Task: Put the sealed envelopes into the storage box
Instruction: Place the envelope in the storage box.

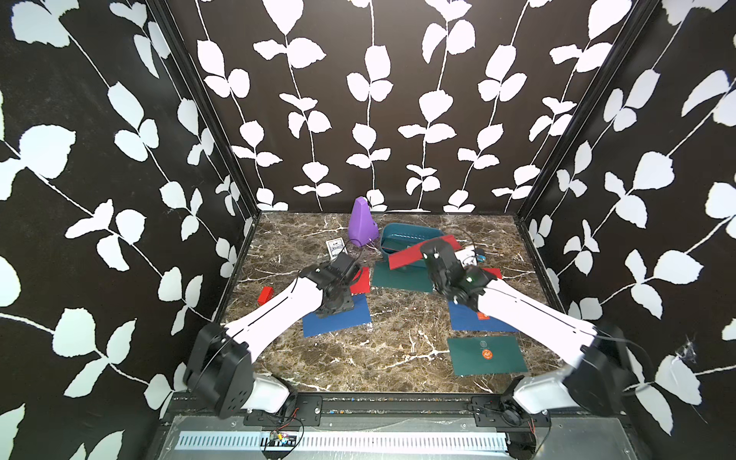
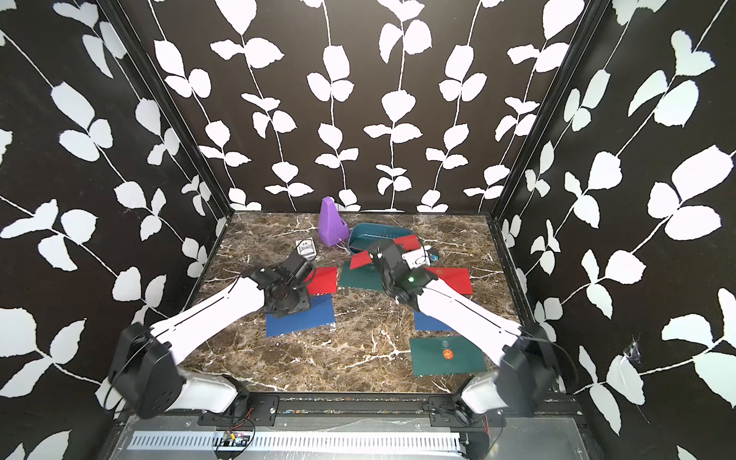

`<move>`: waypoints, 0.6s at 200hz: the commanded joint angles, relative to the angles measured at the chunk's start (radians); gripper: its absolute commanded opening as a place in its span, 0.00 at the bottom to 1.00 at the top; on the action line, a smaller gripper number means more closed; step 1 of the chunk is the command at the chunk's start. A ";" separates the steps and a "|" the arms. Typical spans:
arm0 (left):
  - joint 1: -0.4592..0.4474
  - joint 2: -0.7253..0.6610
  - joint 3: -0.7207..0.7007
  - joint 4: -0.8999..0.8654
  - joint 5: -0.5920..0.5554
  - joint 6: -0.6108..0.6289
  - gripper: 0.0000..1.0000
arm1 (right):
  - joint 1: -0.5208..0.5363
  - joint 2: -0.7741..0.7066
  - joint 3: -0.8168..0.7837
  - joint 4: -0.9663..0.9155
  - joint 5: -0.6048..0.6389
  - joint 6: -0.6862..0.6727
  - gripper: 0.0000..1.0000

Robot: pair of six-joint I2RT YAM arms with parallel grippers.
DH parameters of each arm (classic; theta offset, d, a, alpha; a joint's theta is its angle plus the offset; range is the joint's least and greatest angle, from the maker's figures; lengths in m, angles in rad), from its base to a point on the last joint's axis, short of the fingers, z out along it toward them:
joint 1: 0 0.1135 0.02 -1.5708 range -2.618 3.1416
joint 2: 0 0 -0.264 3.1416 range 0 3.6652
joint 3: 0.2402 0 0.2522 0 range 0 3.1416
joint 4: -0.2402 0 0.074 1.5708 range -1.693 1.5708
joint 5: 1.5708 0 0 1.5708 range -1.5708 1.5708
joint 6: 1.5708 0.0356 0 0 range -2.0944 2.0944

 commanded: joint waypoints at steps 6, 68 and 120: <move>0.001 -0.076 -0.060 0.020 0.019 -0.036 0.57 | -0.035 0.132 0.116 0.030 0.036 0.111 0.00; 0.001 -0.132 -0.069 -0.031 0.013 -0.027 0.57 | -0.081 0.354 0.214 0.068 0.050 0.316 0.00; 0.002 -0.161 -0.092 -0.029 0.007 -0.030 0.57 | -0.096 0.462 0.320 0.002 0.033 0.395 0.00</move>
